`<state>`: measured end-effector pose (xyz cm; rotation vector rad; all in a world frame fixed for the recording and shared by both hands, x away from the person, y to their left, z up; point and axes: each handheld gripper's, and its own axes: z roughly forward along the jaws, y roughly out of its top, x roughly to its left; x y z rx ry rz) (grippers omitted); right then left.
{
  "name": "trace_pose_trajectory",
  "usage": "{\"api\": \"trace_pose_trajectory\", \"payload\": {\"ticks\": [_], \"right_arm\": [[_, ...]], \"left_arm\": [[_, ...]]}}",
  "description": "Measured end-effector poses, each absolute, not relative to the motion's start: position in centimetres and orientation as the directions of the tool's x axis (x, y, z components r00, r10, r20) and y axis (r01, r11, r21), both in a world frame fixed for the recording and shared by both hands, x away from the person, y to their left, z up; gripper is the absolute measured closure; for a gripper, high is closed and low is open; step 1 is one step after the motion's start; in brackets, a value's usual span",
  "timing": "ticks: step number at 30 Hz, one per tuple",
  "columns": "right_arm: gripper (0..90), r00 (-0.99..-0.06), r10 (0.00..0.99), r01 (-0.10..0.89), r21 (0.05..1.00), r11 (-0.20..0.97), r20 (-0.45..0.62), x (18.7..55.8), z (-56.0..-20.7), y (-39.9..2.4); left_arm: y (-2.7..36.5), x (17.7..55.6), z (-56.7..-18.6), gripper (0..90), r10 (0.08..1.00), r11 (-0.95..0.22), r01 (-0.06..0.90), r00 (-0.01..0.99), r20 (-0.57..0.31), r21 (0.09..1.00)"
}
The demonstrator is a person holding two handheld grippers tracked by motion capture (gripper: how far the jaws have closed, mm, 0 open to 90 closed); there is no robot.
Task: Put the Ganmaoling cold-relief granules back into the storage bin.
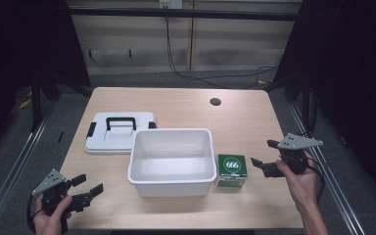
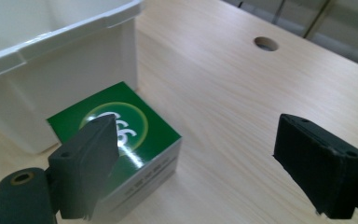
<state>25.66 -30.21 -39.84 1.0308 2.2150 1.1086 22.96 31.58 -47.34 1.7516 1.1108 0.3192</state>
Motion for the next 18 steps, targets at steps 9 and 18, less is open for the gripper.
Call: {"api": "trace_pose_trajectory", "payload": {"ticks": [9,18], "right_arm": [[13.4,-0.738,0.673,0.427,0.735,0.526,-0.054,26.9,-38.4,-28.3],[13.5,-0.785,0.616,0.434,0.654,0.620,-0.063,28.1,-37.2,-26.5]], "left_arm": [[31.5,23.0,-47.3,16.0,0.794,-0.080,0.528,0.547,-0.266,0.846],[31.6,23.0,-47.2,16.0,0.794,-0.083,0.526,0.549,-0.263,0.846]]}}
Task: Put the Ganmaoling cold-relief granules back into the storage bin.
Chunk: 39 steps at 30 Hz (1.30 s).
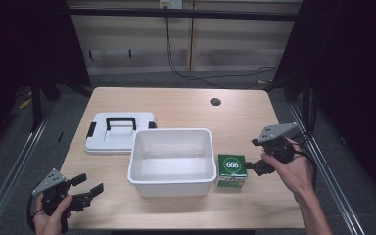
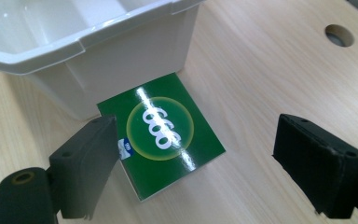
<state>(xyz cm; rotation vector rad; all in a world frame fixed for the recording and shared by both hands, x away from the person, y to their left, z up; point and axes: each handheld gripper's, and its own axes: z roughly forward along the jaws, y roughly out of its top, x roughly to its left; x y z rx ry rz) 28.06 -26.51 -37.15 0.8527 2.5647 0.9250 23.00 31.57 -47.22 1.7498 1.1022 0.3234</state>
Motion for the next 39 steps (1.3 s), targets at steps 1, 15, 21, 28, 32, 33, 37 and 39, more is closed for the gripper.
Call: {"api": "trace_pose_trajectory", "payload": {"ticks": [1,15,21,28,32,33,37,39], "right_arm": [[13.7,-0.789,0.611,0.434,0.640,0.633,-0.069,28.2,-37.1,-26.3],[13.2,-0.921,0.386,0.316,0.479,0.819,-0.052,29.8,-36.8,-22.6],[13.0,-0.938,0.345,0.294,0.423,0.857,-0.047,30.3,-37.0,-22.2],[11.1,-0.947,0.317,0.273,0.397,0.876,-0.048,31.0,-36.6,-21.8],[10.6,-0.963,0.270,0.247,0.330,0.911,-0.025,31.3,-36.9,-20.9],[10.3,-0.968,0.250,0.228,0.314,0.922,-0.032,31.6,-37.1,-20.6],[10.0,-0.969,0.246,0.236,0.276,0.932,0.001,32.2,-37.7,-20.0],[10.0,-0.972,0.234,0.227,0.261,0.938,0.001,32.3,-37.9,-19.9]], "left_arm": [[31.6,23.0,-47.2,16.0,0.793,-0.082,0.526,0.549,-0.264,0.847],[31.5,22.9,-47.0,16.0,0.793,-0.087,0.508,0.555,-0.249,0.857],[31.5,22.8,-47.0,16.0,0.796,-0.089,0.508,0.554,-0.246,0.857],[31.5,22.8,-47.0,16.0,0.799,-0.088,0.510,0.549,-0.245,0.856],[31.5,22.9,-47.0,16.0,0.797,-0.091,0.509,0.552,-0.243,0.856],[31.4,22.9,-47.0,16.0,0.796,-0.093,0.510,0.554,-0.243,0.855],[31.5,22.9,-47.0,16.0,0.794,-0.099,0.505,0.560,-0.238,0.857],[31.5,22.9,-47.0,16.0,0.794,-0.098,0.506,0.558,-0.239,0.857]]}}
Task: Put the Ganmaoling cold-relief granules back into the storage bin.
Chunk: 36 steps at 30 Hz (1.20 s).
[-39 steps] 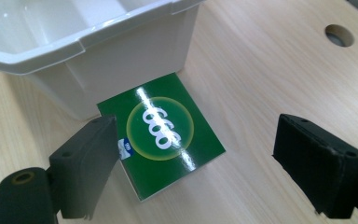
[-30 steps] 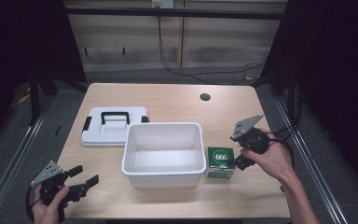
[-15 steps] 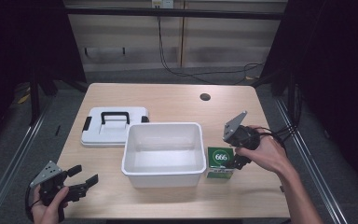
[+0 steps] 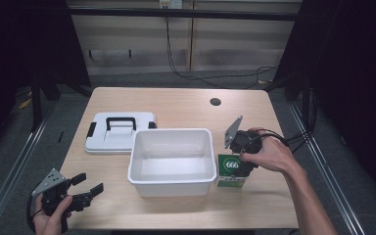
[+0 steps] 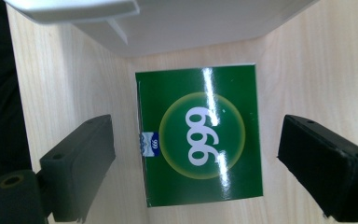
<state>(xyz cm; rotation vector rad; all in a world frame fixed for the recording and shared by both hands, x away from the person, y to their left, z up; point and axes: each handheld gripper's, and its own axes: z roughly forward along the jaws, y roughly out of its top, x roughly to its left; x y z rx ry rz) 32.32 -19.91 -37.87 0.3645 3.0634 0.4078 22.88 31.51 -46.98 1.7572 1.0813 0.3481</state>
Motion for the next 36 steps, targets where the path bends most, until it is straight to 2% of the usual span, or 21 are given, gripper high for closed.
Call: {"api": "trace_pose_trajectory", "payload": {"ticks": [17,36], "right_arm": [[9.3,-0.986,0.164,0.167,0.166,0.972,0.028,33.6,-40.3,-19.1],[12.0,-0.990,0.134,0.137,0.084,0.987,0.040,33.9,-42.4,-18.7]], "left_arm": [[31.3,23.0,-47.1,16.0,0.787,-0.103,0.512,0.566,-0.245,0.852],[31.4,23.1,-47.2,16.0,0.786,-0.101,0.517,0.565,-0.251,0.850]]}}
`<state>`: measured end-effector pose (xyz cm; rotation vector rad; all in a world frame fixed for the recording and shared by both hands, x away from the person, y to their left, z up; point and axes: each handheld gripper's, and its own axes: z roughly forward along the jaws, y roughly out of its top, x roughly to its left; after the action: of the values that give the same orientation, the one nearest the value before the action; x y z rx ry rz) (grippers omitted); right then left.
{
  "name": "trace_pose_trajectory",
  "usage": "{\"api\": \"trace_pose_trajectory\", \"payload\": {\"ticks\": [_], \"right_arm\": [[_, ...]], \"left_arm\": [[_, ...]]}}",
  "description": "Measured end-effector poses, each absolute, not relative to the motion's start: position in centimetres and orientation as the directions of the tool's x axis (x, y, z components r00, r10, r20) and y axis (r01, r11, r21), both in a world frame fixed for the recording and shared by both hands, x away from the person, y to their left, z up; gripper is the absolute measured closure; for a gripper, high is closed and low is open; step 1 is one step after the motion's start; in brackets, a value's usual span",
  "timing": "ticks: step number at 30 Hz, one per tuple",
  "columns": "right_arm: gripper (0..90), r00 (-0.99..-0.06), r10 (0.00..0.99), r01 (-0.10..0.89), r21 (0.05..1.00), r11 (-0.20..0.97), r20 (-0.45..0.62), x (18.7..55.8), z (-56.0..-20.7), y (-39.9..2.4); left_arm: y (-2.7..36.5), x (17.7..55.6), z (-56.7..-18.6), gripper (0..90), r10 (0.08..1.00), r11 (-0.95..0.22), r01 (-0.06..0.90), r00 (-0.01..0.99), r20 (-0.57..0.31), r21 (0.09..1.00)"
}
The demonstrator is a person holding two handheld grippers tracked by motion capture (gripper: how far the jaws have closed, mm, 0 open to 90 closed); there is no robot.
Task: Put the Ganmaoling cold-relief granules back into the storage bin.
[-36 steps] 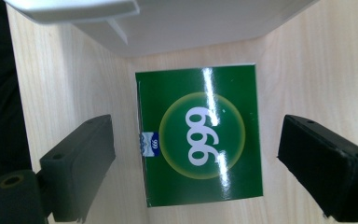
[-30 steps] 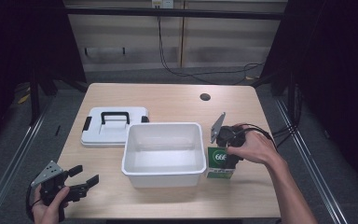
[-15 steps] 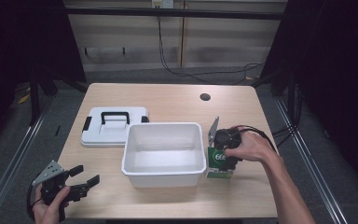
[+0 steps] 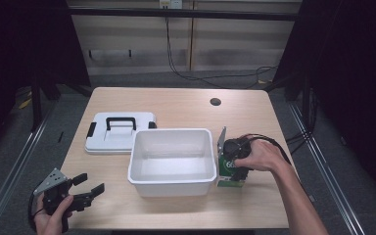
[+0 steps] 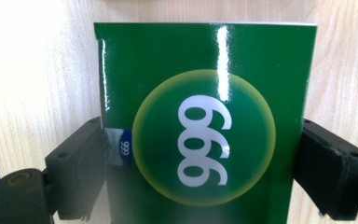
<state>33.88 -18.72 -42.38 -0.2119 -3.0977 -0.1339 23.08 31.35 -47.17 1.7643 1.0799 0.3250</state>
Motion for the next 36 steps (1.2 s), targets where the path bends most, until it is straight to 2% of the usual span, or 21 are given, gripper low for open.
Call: {"api": "trace_pose_trajectory", "payload": {"ticks": [21,36], "right_arm": [[15.9,-0.985,0.157,0.158,0.021,0.987,0.075,34.1,-42.1,-18.3],[15.9,-0.983,0.171,0.174,0.049,0.984,0.064,34.2,-39.8,-18.9]], "left_arm": [[31.4,23.1,-47.3,16.0,0.787,-0.090,0.524,0.558,-0.261,0.847],[31.5,23.1,-47.2,15.9,0.793,-0.087,0.520,0.553,-0.256,0.850]]}}
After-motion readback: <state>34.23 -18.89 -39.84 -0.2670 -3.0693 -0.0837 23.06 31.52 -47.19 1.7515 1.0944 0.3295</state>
